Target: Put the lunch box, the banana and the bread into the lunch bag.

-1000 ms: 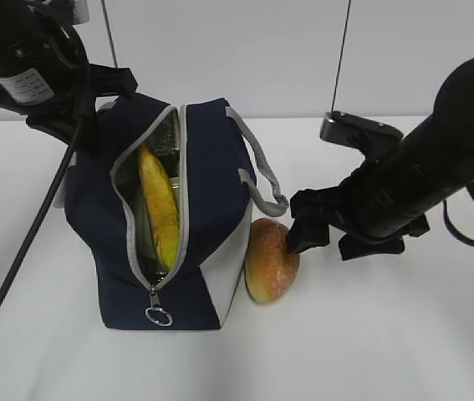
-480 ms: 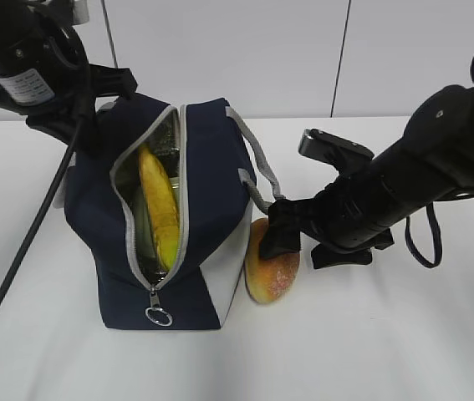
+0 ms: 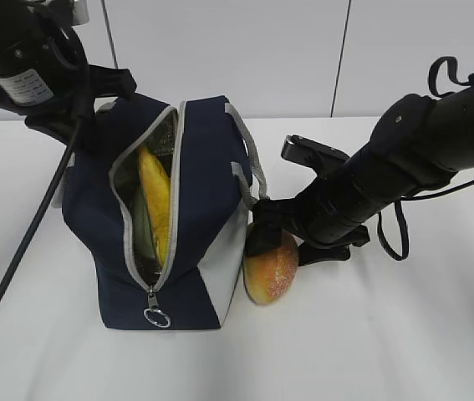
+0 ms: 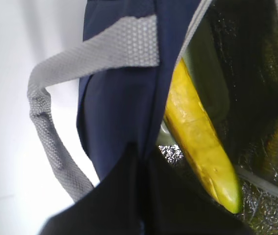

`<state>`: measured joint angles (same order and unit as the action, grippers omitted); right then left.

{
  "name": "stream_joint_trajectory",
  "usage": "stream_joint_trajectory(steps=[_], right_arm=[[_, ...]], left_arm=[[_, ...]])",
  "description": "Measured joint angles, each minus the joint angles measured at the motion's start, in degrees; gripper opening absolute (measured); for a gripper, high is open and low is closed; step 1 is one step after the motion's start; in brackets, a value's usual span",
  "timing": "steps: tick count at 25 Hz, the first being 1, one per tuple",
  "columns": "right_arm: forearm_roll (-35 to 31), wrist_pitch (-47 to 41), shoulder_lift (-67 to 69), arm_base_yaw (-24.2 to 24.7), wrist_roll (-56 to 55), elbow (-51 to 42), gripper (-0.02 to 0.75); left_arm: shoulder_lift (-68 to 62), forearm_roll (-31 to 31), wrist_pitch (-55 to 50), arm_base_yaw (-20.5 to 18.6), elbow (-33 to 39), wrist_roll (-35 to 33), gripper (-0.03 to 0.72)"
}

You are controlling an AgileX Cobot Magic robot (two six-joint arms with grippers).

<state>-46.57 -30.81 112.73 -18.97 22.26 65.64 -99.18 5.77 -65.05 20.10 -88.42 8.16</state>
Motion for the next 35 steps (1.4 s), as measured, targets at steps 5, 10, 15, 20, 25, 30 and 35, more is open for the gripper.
stream_joint_trajectory(steps=[5, 10, 15, 20, 25, 30, 35], right_arm=[[-0.4, -1.2, 0.3, 0.0, 0.0, 0.3, 0.585], [0.2, -2.2, 0.3, 0.0, 0.0, 0.4, 0.489], [7.0, -4.4, -1.3, 1.5, -0.6, 0.5, 0.475], [15.2, -7.2, -5.9, 6.5, -2.9, 0.5, 0.473], [18.2, -9.6, -10.7, 12.2, -3.7, 0.5, 0.472], [16.0, -11.9, -16.2, 13.0, -4.0, 2.3, 0.472], [1.6, -17.8, -18.3, 13.0, -1.1, 6.2, 0.470]], left_arm=[[0.0, 0.0, 0.0, 0.0, 0.0, 0.0, -0.003], [0.0, 0.0, -0.1, 0.0, 0.0, 0.0, -0.003], [0.0, -0.1, -0.1, 0.0, 0.0, 0.0, -0.003], [0.0, -0.1, -0.1, 0.0, 0.0, 0.0, -0.003], [0.0, -0.2, -0.1, 0.0, 0.0, 0.0, -0.003], [0.0, -0.2, -0.1, 0.0, 0.0, 0.0, -0.003], [0.0, -0.3, 0.0, 0.0, 0.0, 0.0, -0.003]])
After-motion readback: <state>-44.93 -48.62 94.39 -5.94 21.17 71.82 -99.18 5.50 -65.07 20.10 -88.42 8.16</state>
